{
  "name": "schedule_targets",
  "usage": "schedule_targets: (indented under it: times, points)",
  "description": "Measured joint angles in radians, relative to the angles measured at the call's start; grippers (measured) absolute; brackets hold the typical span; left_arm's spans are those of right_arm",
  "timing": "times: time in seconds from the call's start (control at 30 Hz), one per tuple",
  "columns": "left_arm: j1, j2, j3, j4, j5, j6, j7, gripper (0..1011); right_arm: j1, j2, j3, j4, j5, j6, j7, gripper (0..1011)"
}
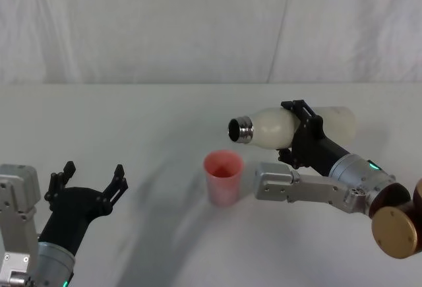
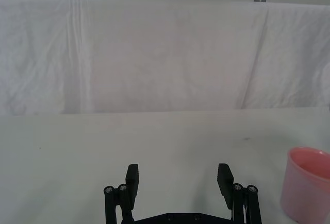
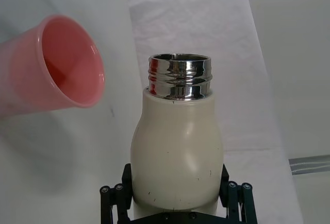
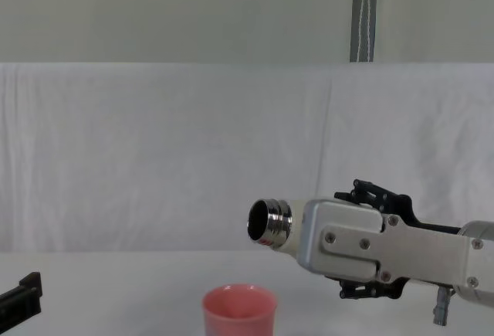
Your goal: Grasp the thermos with one hand and pour water into the cup lid.
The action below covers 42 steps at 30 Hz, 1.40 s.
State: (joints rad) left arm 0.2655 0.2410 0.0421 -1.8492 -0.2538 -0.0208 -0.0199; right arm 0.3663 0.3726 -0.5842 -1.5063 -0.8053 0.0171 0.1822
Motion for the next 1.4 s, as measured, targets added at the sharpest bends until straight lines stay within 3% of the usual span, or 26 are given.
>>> schedule_targets:
  times: [0.6, 1.4]
  points:
    - [0.000, 0.000, 0.000, 0.000, 0.000, 0.000, 0.000, 1001, 0.009, 0.009, -0.023, 0.011, -0.054, 0.008, -0.023, 955]
    - [0.000, 0.000, 0.000, 0.000, 0.000, 0.000, 0.000, 1001, 0.033, 0.008, -0.056, 0.040, -0.083, -0.003, -0.013, 955]
